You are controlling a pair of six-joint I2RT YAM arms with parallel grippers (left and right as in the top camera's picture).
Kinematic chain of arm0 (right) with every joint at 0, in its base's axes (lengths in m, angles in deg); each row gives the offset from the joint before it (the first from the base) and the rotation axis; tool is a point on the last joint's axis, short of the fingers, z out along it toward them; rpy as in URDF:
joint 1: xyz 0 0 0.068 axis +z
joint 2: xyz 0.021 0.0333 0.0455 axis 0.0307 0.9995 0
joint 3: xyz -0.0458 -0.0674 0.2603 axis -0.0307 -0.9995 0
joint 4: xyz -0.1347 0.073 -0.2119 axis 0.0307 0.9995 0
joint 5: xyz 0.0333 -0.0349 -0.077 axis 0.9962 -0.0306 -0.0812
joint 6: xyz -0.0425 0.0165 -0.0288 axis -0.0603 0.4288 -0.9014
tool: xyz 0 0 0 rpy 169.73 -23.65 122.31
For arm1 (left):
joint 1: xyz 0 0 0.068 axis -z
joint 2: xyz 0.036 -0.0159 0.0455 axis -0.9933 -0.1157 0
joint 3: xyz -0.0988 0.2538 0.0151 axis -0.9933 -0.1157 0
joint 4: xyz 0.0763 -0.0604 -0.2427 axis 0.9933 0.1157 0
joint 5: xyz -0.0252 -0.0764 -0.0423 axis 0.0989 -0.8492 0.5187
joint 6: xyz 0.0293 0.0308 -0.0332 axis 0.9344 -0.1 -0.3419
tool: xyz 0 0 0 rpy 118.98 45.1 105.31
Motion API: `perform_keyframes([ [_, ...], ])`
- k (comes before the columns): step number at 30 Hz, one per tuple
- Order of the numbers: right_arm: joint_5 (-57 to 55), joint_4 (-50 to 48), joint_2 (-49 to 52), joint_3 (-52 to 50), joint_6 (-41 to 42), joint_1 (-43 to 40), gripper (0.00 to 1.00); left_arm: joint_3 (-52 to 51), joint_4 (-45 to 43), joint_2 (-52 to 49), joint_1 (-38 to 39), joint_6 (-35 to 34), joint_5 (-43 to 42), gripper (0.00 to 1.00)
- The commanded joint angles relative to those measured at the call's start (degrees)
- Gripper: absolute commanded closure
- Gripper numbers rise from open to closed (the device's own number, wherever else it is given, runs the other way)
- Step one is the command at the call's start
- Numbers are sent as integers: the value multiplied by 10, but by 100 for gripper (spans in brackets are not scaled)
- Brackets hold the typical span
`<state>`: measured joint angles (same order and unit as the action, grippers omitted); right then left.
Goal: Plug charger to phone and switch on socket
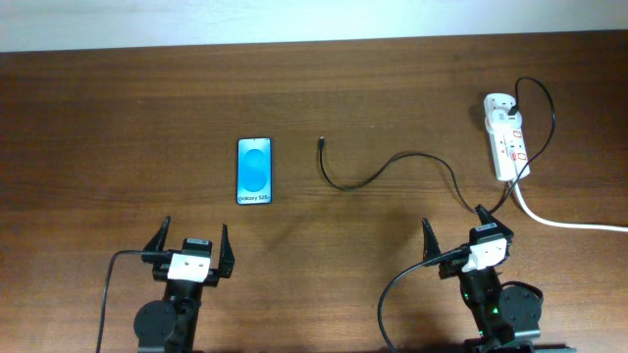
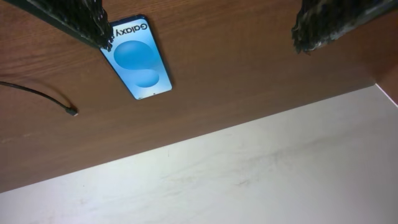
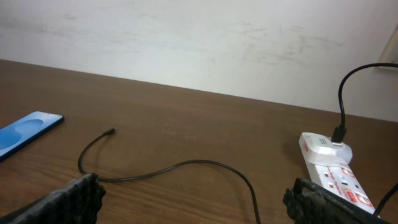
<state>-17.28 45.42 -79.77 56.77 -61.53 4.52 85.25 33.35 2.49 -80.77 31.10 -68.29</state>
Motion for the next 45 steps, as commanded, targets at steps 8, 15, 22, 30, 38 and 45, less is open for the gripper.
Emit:
perform_keyframes([
  [8,4,3,-5,-3,4,-2,2,-1,5,4,-3,9,4,1],
  [15,4,3,-5,-3,4,-2,2,-1,5,4,-3,9,4,1],
  [22,4,3,-5,-3,4,-2,1,-1,5,4,-3,9,4,1],
  [30,4,3,-5,-3,4,-2,2,-1,5,4,-3,9,4,1],
  [38,4,3,-5,-3,4,-2,2,-1,5,4,-3,9,4,1],
  [45,4,3,-5,-3,4,-2,2,-1,5,4,-3,9,4,1],
])
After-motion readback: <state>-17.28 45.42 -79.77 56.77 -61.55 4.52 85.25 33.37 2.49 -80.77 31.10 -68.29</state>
